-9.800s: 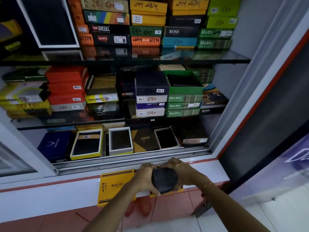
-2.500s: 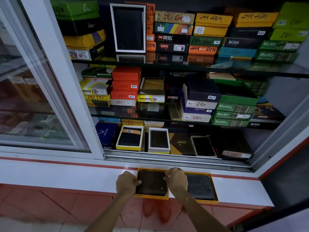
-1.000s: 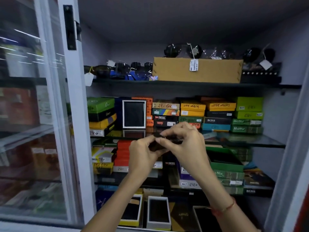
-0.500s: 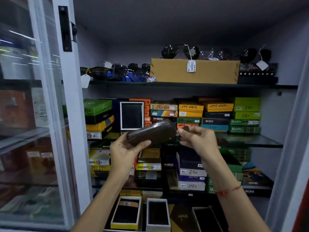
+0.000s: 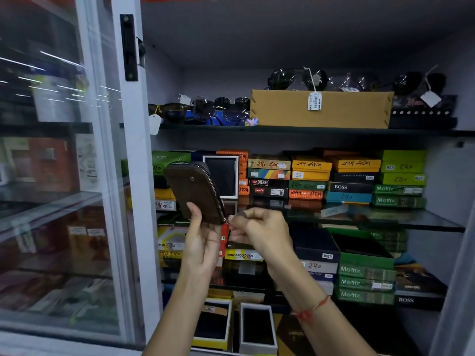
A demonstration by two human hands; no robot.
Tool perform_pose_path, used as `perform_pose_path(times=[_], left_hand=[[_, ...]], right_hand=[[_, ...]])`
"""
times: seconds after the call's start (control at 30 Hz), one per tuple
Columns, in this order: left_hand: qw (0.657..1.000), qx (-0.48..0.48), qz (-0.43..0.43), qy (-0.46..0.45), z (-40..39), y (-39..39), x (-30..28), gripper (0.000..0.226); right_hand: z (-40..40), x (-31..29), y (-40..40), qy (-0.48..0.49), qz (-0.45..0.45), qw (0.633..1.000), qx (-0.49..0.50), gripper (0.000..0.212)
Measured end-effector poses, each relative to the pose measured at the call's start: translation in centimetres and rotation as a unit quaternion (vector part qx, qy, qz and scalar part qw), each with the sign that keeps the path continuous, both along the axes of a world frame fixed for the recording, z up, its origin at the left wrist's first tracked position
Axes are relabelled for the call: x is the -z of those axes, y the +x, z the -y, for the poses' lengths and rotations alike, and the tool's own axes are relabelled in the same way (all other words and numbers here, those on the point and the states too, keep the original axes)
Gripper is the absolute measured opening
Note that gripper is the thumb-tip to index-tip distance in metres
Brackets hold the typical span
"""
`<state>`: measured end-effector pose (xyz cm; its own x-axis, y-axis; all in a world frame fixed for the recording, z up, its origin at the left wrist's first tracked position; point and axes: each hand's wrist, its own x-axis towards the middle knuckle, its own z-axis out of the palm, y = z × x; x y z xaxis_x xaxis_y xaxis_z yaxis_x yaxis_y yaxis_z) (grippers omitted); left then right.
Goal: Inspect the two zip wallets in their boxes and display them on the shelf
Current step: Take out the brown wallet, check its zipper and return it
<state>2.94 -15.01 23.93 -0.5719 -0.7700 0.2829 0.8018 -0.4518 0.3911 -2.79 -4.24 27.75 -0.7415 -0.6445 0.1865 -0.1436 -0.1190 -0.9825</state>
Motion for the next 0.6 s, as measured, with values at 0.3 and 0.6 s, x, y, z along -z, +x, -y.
perform_pose_path(times=[0.3, 0.6], left_hand=[[0.969, -0.031, 0.164, -0.184, 2.3, 1.2, 2.3, 0.060], [0.832, -0.205, 0.324, -0.402, 1.9, 1.1, 1.4, 0.035]], right_hand=[[-2.2, -3.4, -1.3, -0.075, 0.024, 0.997, -0.017, 0.013], [-3.4, -3.6, -3.0, -0.066, -0.081, 0.993, 0.062, 0.011]])
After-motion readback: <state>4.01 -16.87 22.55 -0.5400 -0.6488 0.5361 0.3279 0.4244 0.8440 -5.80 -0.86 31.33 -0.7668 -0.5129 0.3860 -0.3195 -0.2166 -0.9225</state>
